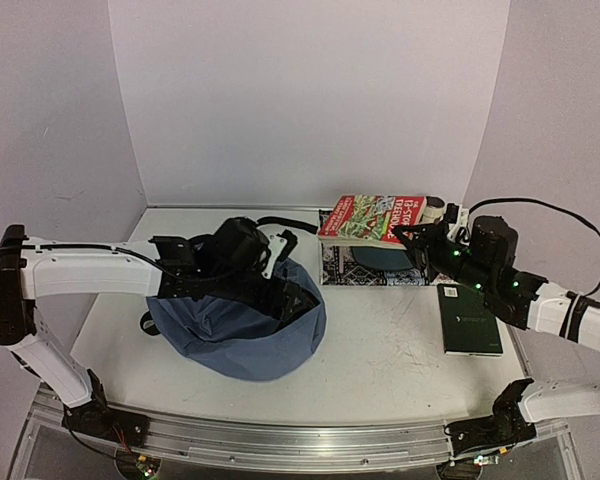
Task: Pack the student bag
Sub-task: Pick up the largest pocket of the bag from the student bag.
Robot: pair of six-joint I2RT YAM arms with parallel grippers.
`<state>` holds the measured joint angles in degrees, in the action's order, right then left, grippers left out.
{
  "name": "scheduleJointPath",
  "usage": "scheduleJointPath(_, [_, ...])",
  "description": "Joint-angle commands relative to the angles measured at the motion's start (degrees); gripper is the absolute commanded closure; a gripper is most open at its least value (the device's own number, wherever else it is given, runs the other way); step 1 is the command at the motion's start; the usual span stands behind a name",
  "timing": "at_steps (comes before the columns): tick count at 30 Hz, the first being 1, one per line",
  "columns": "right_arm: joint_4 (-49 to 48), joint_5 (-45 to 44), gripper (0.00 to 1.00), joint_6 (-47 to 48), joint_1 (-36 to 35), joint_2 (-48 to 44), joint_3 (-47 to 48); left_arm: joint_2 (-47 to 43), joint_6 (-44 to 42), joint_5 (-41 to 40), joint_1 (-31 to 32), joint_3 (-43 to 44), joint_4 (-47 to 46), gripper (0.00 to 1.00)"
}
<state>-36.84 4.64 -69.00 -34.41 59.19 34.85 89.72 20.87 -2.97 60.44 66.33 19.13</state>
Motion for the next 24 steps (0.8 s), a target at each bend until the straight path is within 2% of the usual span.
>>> scheduleJointPath(1, [-6.1,-0.5,1.00,0.0,0.0,-2.2,0.8,2.3,-5.7,-8.9,3.3,5.5,6.2,0.18])
scheduleJointPath(7, [-6.2,-0.7,1.00,-0.2,0.0,-2.9,0.4,6.3,-7.8,-15.6,5.0,8.7,10.8,0.21])
scheduleJointPath(14, [-6.1,-0.4,1.00,-0.6,0.0,-3.5,-0.3,9.0,-9.8,-17.5,5.4,11.2,13.1,0.39])
scheduleJointPath(19, [-6.0,0.2,1.00,-0.5,0.0,-3.8,-0.3,8.2,-9.6,-19.2,5.5,12.5,14.0,0.70])
scheduleJointPath(24, [-5.9,1.6,1.00,-0.9,-0.1,-3.9,-0.8,5.6,-9.5,-23.8,5.3,16.1,14.8,0.95])
